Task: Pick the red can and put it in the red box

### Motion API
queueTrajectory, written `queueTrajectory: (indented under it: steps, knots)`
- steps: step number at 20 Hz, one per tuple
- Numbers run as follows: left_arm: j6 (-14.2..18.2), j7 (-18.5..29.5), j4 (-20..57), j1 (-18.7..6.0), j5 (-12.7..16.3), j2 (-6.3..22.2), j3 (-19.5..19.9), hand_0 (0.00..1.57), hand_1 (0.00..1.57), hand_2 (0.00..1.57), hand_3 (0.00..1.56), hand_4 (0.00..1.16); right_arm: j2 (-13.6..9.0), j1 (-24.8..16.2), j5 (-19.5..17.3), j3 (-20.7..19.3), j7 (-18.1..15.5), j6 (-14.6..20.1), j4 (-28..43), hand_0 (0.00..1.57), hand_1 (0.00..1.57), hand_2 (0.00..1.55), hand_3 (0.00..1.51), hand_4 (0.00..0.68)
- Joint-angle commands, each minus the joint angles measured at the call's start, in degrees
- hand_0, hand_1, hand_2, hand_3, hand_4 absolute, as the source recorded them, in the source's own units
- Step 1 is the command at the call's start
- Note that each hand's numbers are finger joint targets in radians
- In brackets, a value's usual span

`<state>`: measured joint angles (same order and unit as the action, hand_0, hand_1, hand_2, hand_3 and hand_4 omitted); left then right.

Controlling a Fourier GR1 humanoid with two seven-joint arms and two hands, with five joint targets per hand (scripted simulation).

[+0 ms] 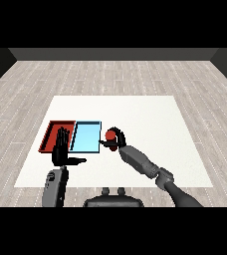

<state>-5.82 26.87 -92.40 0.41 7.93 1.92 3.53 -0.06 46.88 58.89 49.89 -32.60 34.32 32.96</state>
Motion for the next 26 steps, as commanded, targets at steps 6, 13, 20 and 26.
queueTrajectory:
  steps: [6,13,20,26]
  knots:
    - [-2.2,0.1,1.1,-0.9,1.5,1.5,1.1,0.0,0.0,0.0,0.0,0.0,-2.5,-1.4,-8.6,-6.2,0.1,2.7,9.0,1.54,1.54,1.46,1.38,0.582]
    - [0.3,1.5,-2.3,2.8,-4.5,-1.6,-5.8,0.0,0.0,0.0,0.0,0.0,-5.2,-6.2,-13.6,-6.8,0.1,9.3,24.3,1.54,1.54,1.47,1.4,0.623]
    - [3.0,-11.5,-7.8,-1.7,-4.2,-1.9,-10.1,0.0,0.0,0.0,0.0,0.0,-14.0,-9.5,-18.4,-9.7,4.5,7.6,38.1,1.48,1.48,1.43,1.39,0.636]
    - [9.3,-14.0,-3.7,-6.3,-6.4,-1.9,-16.7,0.0,0.0,0.0,0.0,0.0,-16.0,-14.1,-22.5,-12.7,6.4,5.9,44.0,1.45,1.45,1.41,1.38,0.636]
